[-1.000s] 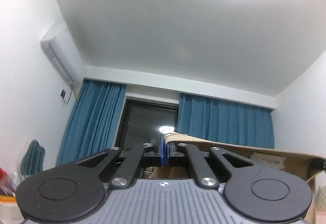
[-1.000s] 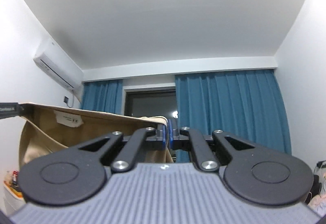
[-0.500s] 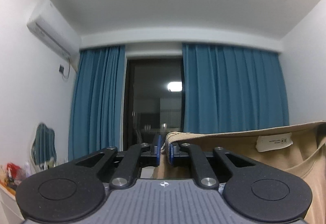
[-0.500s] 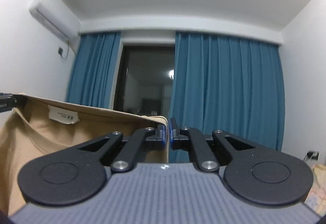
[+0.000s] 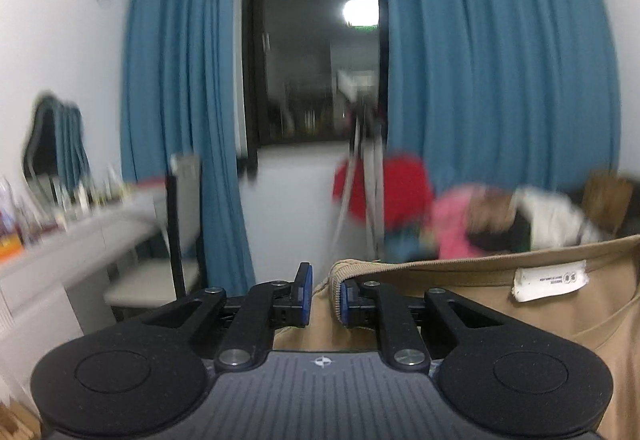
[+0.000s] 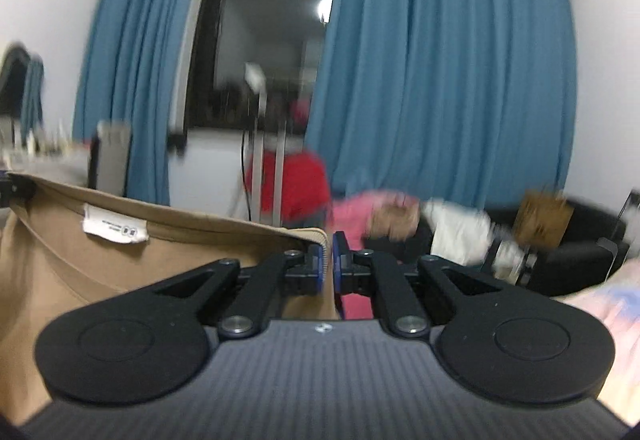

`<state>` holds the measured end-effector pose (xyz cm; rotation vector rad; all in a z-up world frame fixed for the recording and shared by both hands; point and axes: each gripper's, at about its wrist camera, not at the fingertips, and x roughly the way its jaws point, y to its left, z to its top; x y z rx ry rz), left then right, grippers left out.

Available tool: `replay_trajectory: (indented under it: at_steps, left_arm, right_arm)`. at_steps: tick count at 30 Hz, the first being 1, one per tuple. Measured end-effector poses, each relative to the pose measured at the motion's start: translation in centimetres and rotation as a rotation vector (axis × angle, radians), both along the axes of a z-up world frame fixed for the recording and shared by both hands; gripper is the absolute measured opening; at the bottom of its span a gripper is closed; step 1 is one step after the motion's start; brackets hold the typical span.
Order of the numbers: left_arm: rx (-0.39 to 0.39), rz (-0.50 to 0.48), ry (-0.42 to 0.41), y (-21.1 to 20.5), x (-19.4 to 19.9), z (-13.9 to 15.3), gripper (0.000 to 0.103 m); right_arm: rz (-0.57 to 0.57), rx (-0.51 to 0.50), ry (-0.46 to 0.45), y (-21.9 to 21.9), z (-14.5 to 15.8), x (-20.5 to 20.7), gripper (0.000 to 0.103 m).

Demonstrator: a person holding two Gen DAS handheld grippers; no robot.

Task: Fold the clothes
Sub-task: 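Lift the shirt high with both grippers and shake it out, then lower the shirt onto the bed and open both grippers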

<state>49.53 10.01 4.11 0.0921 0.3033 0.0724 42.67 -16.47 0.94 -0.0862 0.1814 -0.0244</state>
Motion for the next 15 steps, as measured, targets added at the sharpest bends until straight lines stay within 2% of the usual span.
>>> replay_trajectory:
  at_steps: [4, 6, 8, 11, 13, 14, 15]
  left_arm:
    - [0.011, -0.001, 0.142, 0.7, 7.3, -9.8, 0.017]
    - [0.007, 0.0, 0.208, 0.8, 8.9, -14.3, 0.017]
    - [0.009, -0.006, 0.263, 0.7, 10.9, -17.5, 0.017]
    - [0.048, -0.027, 0.313, 0.3, 12.1, -20.9, 0.02]
    - [0.108, -0.021, 0.353, -0.1, 12.8, -22.6, 0.032]
    - [0.146, -0.018, 0.366, -0.4, 13.0, -23.0, 0.035]
    - [0.166, -0.013, 0.362, -0.4, 13.1, -23.1, 0.044]
  right_arm:
    - [0.013, -0.001, 0.143, -0.5, -7.8, 6.6, 0.01]
    - [0.028, 0.013, 0.212, -0.6, -11.2, 8.8, 0.01]
    - [0.033, 0.015, 0.273, -0.5, -13.4, 10.7, 0.01]
    - [0.053, 0.032, 0.355, -0.6, -15.5, 12.2, 0.01]
    - [0.071, 0.044, 0.412, -0.6, -16.6, 13.0, 0.014]
    - [0.09, 0.031, 0.443, -0.4, -16.7, 13.0, 0.016]
    - [0.103, 0.01, 0.454, -0.2, -16.7, 12.7, 0.027]
